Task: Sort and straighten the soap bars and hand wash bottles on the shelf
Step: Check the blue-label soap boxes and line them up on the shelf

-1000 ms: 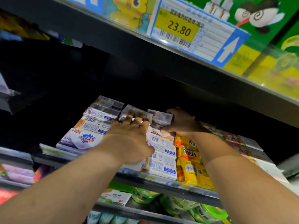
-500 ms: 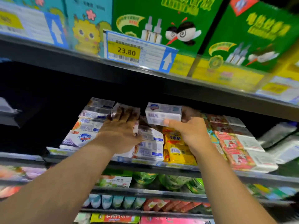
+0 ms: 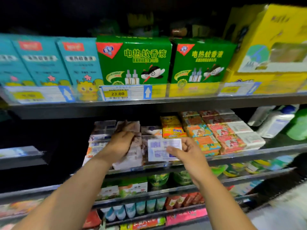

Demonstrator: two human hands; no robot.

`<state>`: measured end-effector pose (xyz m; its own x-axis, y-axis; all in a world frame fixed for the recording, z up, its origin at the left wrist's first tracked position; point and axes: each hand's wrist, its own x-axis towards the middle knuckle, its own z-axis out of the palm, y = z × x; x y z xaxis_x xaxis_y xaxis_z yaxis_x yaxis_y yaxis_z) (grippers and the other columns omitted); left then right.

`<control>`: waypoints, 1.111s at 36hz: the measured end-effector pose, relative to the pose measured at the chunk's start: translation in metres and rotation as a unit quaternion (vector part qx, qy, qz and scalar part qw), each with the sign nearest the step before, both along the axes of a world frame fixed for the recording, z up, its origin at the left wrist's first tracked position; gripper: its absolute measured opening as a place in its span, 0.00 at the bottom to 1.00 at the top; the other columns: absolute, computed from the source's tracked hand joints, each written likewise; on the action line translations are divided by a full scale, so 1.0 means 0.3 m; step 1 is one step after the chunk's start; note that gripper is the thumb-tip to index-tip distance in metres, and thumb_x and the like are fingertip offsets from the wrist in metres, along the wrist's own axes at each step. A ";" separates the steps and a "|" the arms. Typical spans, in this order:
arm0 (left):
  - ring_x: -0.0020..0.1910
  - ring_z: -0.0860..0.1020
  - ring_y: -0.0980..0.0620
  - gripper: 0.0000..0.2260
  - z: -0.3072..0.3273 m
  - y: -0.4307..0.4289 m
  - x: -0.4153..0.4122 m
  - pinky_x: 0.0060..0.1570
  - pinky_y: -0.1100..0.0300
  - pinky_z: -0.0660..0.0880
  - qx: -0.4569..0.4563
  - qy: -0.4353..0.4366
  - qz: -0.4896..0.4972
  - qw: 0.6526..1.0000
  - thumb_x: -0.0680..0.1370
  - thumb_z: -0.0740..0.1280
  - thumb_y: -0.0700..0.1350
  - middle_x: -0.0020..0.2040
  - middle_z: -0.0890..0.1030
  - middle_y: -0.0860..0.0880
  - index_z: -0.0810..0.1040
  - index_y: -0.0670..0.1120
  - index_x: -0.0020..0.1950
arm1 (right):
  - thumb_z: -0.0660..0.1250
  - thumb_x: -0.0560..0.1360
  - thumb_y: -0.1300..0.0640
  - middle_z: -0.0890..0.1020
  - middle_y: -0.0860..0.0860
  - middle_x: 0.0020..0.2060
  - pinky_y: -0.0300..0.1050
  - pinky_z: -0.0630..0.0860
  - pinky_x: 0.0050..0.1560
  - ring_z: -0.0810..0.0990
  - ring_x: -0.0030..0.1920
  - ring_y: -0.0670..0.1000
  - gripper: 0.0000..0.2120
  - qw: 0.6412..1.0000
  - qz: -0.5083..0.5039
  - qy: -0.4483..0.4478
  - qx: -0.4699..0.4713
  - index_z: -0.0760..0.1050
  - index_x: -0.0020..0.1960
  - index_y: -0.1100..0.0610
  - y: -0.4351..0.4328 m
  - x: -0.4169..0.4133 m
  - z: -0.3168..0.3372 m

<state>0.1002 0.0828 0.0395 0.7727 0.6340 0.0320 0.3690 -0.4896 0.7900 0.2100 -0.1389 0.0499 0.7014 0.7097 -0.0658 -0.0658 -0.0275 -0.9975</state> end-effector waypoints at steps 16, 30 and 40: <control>0.64 0.70 0.60 0.15 -0.003 -0.136 -0.247 0.64 0.66 0.66 0.267 -0.269 -0.134 0.916 0.76 0.70 0.55 0.60 0.73 0.65 0.76 0.56 0.62 | 0.72 0.74 0.49 0.84 0.54 0.45 0.40 0.76 0.26 0.81 0.35 0.54 0.18 0.973 0.093 0.196 0.078 0.74 0.60 0.54 0.026 -0.193 0.065; 0.58 0.82 0.46 0.16 0.070 -0.196 -0.266 0.43 0.51 0.82 -0.335 -0.257 -0.105 0.900 0.68 0.79 0.55 0.63 0.79 0.52 0.83 0.60 0.54 | 0.65 0.80 0.62 0.85 0.53 0.48 0.44 0.76 0.30 0.85 0.43 0.54 0.09 0.990 -0.030 0.103 0.088 0.78 0.54 0.49 0.046 -0.241 0.070; 0.62 0.79 0.53 0.19 0.043 -0.144 -0.262 0.56 0.54 0.80 -0.177 -0.257 -0.140 0.940 0.67 0.75 0.52 0.61 0.81 0.54 0.81 0.62 0.58 | 0.83 0.62 0.44 0.83 0.59 0.55 0.44 0.83 0.40 0.84 0.45 0.56 0.41 0.960 0.157 0.206 0.105 0.72 0.68 0.58 -0.020 -0.197 0.060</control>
